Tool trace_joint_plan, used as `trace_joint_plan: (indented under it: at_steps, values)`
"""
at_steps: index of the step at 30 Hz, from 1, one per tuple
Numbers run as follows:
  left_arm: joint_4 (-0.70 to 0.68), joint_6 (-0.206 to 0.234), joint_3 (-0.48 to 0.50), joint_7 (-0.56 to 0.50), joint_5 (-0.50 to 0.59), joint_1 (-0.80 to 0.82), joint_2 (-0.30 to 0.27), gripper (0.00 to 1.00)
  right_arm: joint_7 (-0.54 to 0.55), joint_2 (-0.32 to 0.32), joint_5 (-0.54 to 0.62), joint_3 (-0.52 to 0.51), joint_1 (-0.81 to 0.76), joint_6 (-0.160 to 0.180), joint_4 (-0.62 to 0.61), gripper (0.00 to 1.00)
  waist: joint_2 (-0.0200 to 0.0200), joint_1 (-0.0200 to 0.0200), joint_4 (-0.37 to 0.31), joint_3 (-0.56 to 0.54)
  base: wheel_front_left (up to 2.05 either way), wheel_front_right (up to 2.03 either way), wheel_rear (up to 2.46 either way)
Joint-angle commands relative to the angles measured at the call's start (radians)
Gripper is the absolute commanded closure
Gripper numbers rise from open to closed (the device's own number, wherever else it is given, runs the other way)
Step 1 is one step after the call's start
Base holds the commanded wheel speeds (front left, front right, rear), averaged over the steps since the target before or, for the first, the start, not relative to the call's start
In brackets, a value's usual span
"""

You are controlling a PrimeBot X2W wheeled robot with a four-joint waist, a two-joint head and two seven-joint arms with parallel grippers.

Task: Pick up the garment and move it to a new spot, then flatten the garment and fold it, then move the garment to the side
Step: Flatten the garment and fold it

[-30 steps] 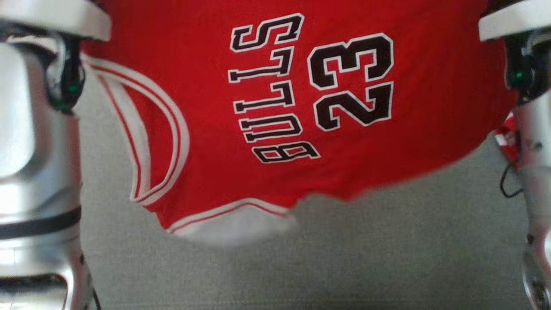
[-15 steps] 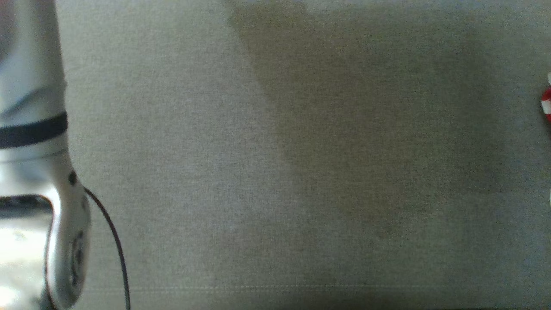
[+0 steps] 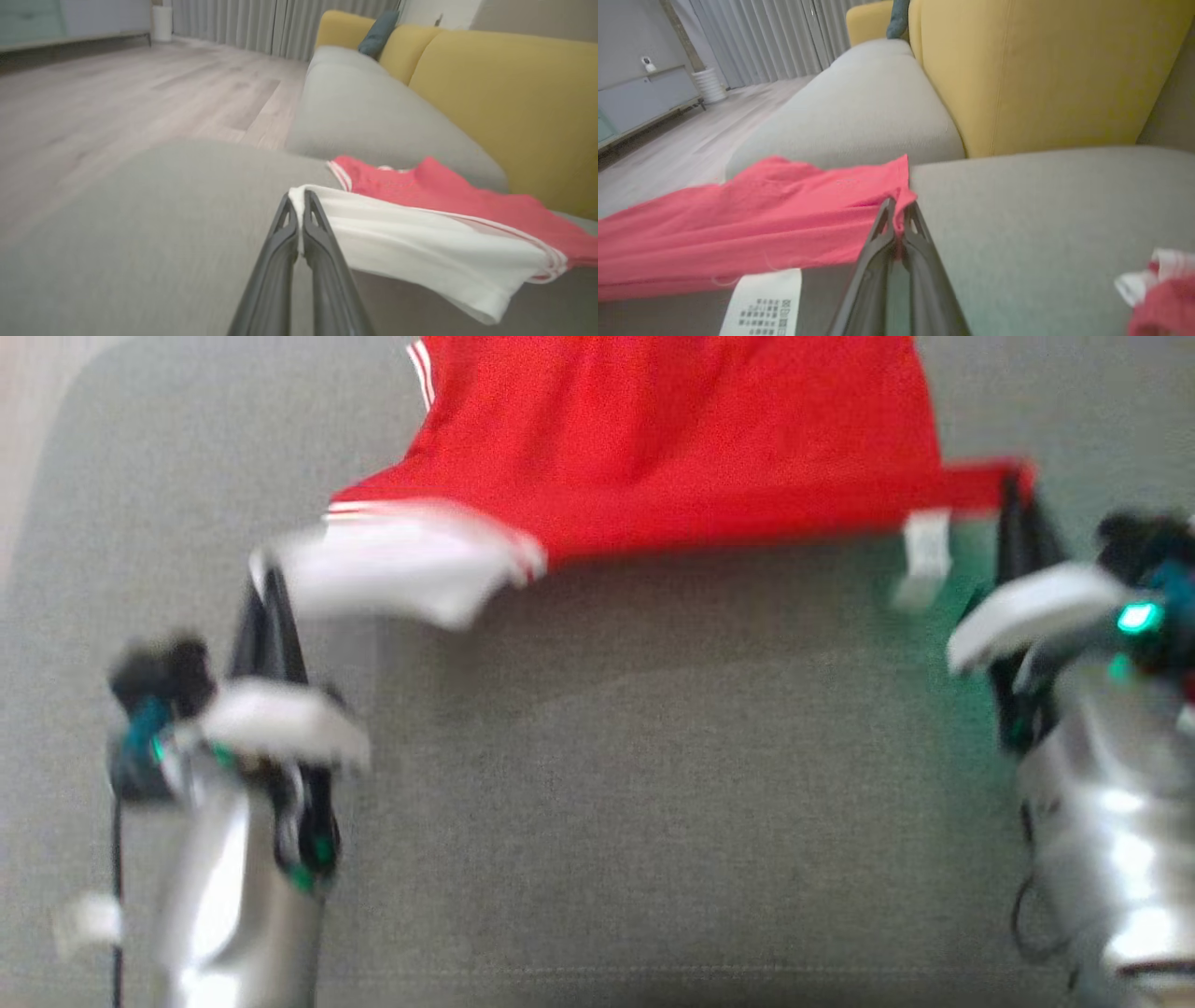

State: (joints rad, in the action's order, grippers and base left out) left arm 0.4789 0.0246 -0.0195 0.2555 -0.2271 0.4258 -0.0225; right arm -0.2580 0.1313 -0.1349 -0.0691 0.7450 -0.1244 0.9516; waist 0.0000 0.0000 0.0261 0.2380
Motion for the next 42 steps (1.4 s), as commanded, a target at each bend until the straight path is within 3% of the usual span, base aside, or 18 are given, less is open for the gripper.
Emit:
trace_joint_plan:
  at_steps: [1,8,14,23,32,42]
  values:
    - [-0.041,0.014,0.024,0.006,-0.035,-0.016,-0.029,1.0,-0.004,-0.003,-0.011,0.024,-0.02,-0.006,-0.021,1.0,0.0,0.0,-0.01,-0.036,0.0,0.0,0.0]
    - [-0.059,0.062,-0.077,0.006,-0.112,-0.257,-0.028,1.0,-0.004,-0.029,-0.094,0.044,-0.231,-0.006,-0.004,1.0,0.0,0.0,-0.007,-0.149,0.0,0.0,0.0]
    - [-0.074,0.073,-0.11,0.006,-0.111,-0.414,-0.028,1.0,-0.004,-0.056,-0.153,0.06,-0.406,-0.006,-0.023,1.0,0.0,0.0,-0.005,-0.23,0.0,0.0,0.0]
    - [-0.156,0.069,-0.114,0.006,-0.073,-0.54,-0.028,1.0,-0.004,-0.07,-0.207,0.066,-0.554,-0.006,-0.067,1.0,0.0,0.0,0.003,-0.263,0.0,0.0,0.0]
    - [-0.231,0.049,-0.113,0.006,-0.026,-0.349,-0.028,1.0,0.006,-0.074,-0.216,0.082,-0.44,-0.006,-0.156,1.0,0.0,0.0,-0.011,-0.177,0.0,0.0,0.0]
    - [-0.105,0.036,-0.12,0.006,0.061,-0.052,-0.028,1.0,0.023,-0.077,-0.186,0.108,-0.214,-0.006,-0.148,1.0,0.0,0.0,-0.035,-0.034,0.0,0.0,0.0]
